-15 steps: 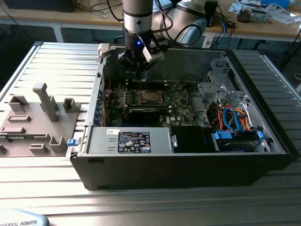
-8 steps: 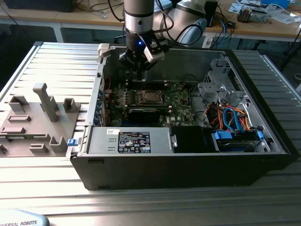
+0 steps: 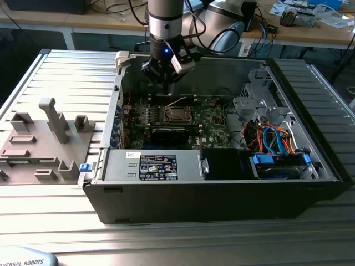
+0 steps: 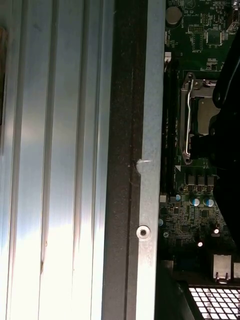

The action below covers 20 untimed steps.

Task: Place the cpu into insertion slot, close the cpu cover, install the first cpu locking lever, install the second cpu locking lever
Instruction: 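Install the first cpu locking lever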

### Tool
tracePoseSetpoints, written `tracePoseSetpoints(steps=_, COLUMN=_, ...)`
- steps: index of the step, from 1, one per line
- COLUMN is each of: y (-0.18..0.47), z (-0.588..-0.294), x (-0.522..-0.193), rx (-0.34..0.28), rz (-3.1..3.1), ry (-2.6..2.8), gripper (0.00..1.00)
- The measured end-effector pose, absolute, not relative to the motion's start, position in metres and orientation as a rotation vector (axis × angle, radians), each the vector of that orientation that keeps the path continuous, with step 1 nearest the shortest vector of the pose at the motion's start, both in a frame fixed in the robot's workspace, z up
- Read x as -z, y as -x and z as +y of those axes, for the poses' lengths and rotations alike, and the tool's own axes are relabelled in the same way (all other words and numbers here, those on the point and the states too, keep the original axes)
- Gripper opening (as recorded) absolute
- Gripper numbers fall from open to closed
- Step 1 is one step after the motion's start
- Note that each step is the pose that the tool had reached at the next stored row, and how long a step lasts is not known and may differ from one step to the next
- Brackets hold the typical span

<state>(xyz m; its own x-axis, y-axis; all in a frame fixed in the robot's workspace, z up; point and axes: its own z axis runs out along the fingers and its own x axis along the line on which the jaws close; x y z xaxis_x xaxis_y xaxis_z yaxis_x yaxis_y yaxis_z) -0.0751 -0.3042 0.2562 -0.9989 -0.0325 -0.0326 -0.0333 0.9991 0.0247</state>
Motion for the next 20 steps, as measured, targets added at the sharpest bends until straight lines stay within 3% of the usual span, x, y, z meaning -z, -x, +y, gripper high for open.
tracePoseSetpoints(steps=20, y=0.062, z=-0.304, x=-0.256, rx=-0.039, rz=3.109, ry=0.051, gripper=0.11)
